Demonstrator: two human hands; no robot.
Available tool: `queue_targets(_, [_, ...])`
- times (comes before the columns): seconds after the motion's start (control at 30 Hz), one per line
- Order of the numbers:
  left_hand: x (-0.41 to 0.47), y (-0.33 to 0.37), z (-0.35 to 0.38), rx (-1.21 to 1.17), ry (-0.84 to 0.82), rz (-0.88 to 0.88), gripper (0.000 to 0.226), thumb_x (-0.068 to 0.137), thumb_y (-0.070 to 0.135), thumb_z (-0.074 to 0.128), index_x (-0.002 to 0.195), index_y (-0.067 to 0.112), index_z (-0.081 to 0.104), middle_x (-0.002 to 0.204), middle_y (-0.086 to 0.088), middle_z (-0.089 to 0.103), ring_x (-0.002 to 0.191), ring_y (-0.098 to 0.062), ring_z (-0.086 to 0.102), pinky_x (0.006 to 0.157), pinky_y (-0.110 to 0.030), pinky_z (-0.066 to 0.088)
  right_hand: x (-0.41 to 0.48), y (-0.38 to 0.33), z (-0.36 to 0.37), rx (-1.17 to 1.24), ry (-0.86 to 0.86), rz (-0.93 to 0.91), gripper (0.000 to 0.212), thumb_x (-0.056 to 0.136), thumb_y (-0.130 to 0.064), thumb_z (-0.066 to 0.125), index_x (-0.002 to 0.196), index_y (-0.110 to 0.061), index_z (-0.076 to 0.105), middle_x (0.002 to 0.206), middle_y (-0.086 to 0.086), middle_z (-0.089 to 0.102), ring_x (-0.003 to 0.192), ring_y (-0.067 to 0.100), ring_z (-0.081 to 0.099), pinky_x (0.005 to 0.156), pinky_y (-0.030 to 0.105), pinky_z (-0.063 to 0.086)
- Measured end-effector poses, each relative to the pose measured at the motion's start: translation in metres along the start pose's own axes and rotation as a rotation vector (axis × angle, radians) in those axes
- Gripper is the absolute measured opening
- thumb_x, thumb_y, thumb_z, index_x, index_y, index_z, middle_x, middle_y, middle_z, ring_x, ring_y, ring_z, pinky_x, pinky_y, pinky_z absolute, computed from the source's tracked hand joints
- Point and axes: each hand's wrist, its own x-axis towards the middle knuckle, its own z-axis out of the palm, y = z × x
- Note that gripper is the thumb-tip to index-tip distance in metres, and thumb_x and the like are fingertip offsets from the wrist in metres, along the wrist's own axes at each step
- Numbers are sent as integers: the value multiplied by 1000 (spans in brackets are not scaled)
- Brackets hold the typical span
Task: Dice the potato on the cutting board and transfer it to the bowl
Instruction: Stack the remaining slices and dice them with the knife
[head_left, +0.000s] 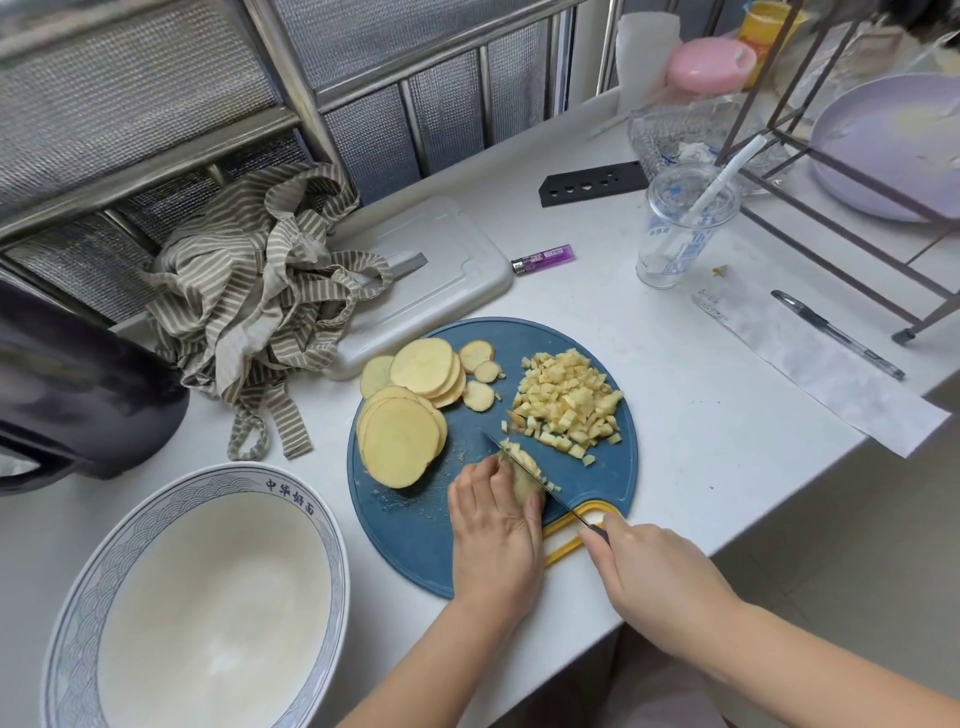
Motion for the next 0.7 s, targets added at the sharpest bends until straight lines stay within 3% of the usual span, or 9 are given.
queue_targets(0.23, [2,3,-8,-60,7,9,54,87,49,46,125,10,46,124,-5,40,115,-25,38,105,-40,27,4,4,1,101,51,23,41,101,-49,18,97,-21,48,93,4,66,89,25,63,73,35,45])
queue_targets(0.43, [6,-18,-21,-100,-120,87,68,74,52,57,129,15,45,126,-2,43,117,-18,39,104,-38,39,9,20,-5,296,37,61,45,100,-52,22,73,-24,44,72,-3,57,71,16,57,70,35,48])
queue_targets(0.57, [7,-27,-27,-115,-188,89,71,76,56,56,135,24,34,133,-2,37,127,-18,32,109,-31,28,11,24,-8,299,43,68,50,99,-53,21,79,-21,54,73,-4,60,71,13,58,71,34,49])
queue_targets(0.7, [6,-17,-23,-146,-179,31,70,78,53,52,137,15,41,132,-5,39,126,-19,32,109,-34,32,16,30,-10,320,51,96,52,99,-52,22,81,-17,57,74,-2,61,73,15,58,71,35,48])
